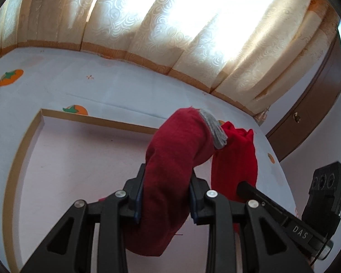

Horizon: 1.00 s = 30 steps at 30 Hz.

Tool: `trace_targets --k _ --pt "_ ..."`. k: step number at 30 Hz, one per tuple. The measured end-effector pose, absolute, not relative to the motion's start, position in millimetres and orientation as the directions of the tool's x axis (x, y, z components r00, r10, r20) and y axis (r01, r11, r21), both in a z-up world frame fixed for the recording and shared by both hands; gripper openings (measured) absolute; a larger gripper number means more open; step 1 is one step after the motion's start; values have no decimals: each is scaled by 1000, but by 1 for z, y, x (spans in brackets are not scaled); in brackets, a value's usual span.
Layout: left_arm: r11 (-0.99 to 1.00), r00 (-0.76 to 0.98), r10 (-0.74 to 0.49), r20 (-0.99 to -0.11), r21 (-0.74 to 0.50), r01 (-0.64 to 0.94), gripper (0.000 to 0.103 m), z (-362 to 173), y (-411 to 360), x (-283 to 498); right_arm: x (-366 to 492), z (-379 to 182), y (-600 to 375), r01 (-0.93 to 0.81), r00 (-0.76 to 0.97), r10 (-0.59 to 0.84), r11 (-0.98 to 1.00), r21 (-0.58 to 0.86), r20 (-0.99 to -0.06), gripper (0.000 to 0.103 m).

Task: Take underwear out of drawer
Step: 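Lower both red garments into the tray and open both grippers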

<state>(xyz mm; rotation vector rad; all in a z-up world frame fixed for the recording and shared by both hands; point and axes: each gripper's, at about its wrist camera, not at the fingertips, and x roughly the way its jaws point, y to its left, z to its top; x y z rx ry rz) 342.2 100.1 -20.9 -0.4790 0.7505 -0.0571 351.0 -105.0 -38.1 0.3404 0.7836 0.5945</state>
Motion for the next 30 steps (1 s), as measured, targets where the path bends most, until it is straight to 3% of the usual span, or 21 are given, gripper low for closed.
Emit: trace_targets --k 5,7,8,9,24,30 --pt "882 718 -209 -664 -446 -155 38 -27 98 350 358 -40 -103 -355 575 594 801 482 -562 38" --pt "890 709 -206 -674 -430 -151 41 -26 95 352 356 -38 -103 -356 594 574 816 456 -563 48" --pt "892 710 -203 -674 -427 -150 44 -25 95 351 355 -37 -103 -360 599 571 818 448 -562 60" --pt "894 714 -211 -667 -427 -135 45 -23 93 348 354 -36 -104 -361 604 567 821 442 -560 65" --pt "936 741 -223 -634 -351 -18 46 -2 71 317 316 -24 -106 -387 618 554 832 398 -558 72" --pt "953 745 -215 -632 -302 18 54 -4 68 295 293 -25 -106 -425 596 576 817 389 -559 72"
